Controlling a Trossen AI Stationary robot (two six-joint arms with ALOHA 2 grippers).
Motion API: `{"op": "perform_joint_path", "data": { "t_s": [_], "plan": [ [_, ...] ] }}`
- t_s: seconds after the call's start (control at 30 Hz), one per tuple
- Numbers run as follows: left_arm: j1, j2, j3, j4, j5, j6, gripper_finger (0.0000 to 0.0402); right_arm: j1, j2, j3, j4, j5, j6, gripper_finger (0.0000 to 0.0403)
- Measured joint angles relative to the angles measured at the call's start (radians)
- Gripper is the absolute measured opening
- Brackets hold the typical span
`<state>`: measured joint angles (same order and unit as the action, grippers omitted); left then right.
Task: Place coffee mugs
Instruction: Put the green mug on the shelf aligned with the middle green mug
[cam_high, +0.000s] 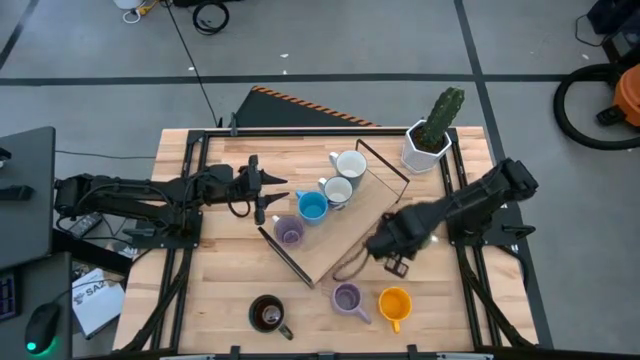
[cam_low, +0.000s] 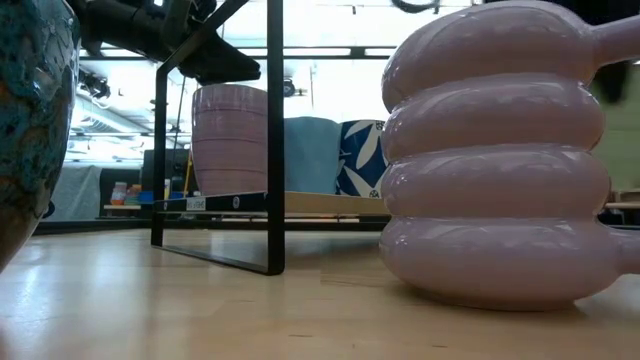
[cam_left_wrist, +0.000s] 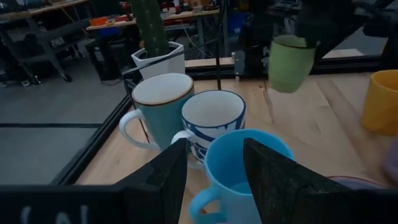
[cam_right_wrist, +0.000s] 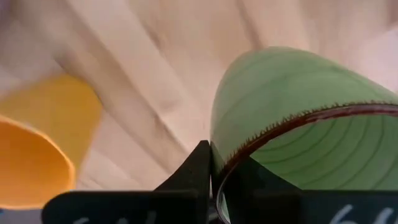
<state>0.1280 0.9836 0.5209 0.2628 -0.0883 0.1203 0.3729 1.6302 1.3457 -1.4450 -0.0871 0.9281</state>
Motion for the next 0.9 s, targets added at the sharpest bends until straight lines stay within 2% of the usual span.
{"op": "perform_joint_path", "data": {
  "t_s": [0.3,0.53,0.67,0.9],
  "plan": [
    [0.0,0.0,0.0,0.006,0.0,-0.032,0.0162,-0.222,0.0,0.147,-0.006,0.096,-0.189,0.003],
    [0.0,0.0,0.0,0.001,0.0,-0.032,0.0162,-0.378,0.0,0.163,0.028,0.072,-0.194,0.0031],
    [0.0,0.0,0.0,0.0,0.0,-0.032,0.0162,-0.455,0.0,0.163,0.091,0.019,-0.233,0.0031],
    [0.0,0.0,0.0,0.0,0.0,-0.032,0.0162,-0.528,0.037,0.164,0.109,-0.019,-0.291,0.0031]
  ]
}}
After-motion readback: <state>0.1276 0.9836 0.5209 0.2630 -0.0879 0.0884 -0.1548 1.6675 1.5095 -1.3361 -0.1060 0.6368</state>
